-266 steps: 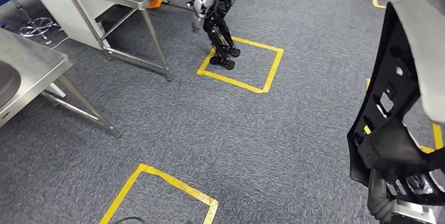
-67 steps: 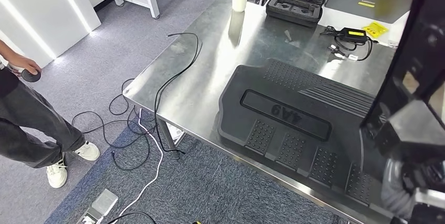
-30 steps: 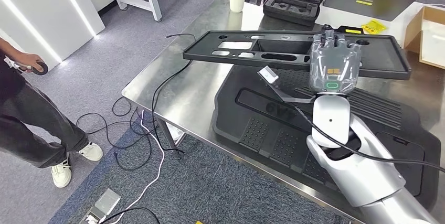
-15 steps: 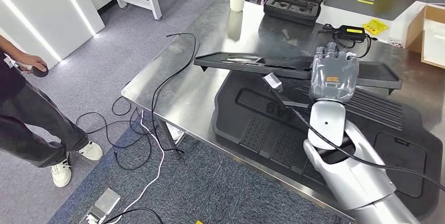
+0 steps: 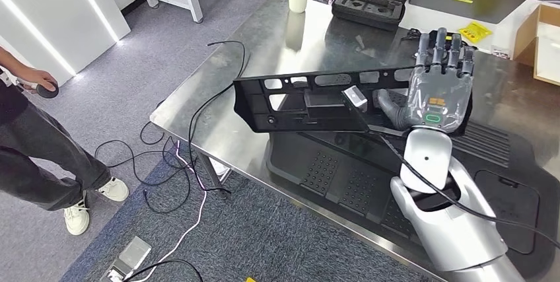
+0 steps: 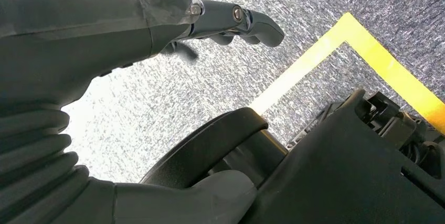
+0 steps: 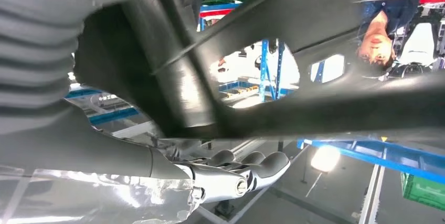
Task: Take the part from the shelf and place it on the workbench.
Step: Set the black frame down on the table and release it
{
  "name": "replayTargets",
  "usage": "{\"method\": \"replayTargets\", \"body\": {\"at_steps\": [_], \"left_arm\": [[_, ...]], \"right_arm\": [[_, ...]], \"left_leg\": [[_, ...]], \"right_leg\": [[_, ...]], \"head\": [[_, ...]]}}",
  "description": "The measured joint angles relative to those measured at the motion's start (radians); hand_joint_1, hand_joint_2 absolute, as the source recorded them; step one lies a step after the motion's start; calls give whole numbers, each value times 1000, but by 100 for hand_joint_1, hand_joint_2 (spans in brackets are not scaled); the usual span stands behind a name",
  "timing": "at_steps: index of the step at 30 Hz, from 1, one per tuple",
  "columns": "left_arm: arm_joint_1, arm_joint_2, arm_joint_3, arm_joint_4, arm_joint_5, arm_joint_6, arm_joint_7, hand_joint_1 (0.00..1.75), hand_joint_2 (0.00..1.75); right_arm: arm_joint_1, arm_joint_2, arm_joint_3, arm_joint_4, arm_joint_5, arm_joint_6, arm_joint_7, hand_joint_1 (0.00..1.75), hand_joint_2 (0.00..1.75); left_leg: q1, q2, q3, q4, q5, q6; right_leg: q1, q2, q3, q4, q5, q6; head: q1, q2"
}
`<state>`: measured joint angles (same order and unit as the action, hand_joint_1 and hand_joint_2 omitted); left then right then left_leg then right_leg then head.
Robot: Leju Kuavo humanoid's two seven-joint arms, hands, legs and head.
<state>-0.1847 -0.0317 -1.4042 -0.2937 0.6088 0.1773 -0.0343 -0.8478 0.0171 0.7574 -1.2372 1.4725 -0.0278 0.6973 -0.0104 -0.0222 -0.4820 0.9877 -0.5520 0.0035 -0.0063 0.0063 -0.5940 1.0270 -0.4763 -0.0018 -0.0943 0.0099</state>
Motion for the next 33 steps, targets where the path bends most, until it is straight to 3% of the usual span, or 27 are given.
{"method": "replayTargets", "body": {"at_steps": [2, 12, 19, 26, 33], "left_arm": [[1, 0, 0, 0, 0, -2, 0, 0, 0], [22, 9, 0, 8, -20, -79, 5, 0, 0], [35, -1, 0, 5, -25, -96, -24, 0, 0], [45, -20, 4, 5, 18, -36, -13, 0, 0], [48, -34, 12, 5, 29, -18, 2, 0, 0]], "right_arm": [[0, -1, -3, -6, -1, -2, 0, 0, 0], [-26, -5, -27, -78, -84, -103, -58, 0, 0], [-75, -31, -49, -190, -93, -127, -36, 0, 0], [-134, -100, -89, -347, -147, -238, 0, 0, 0], [-92, -219, -191, -557, -201, -311, 1, 0, 0]], "left_leg": [[0, 0, 0, 0, -1, -1], [-2, 2, 0, 0, -2, -1], [-2, 5, 3, 1, -2, 0], [-1, 8, 7, 1, -2, 0], [-1, 9, 9, 1, -3, 0]], "right_leg": [[0, 0, 0, 0, 0, 0], [-1, 0, 2, -5, -1, 0], [0, 1, 5, -6, -1, 0], [1, 5, 7, -5, -1, 0], [1, 5, 8, -6, -1, 0]], "head": [[0, 0], [0, 0], [0, 0], [0, 0], [0, 0]]}}
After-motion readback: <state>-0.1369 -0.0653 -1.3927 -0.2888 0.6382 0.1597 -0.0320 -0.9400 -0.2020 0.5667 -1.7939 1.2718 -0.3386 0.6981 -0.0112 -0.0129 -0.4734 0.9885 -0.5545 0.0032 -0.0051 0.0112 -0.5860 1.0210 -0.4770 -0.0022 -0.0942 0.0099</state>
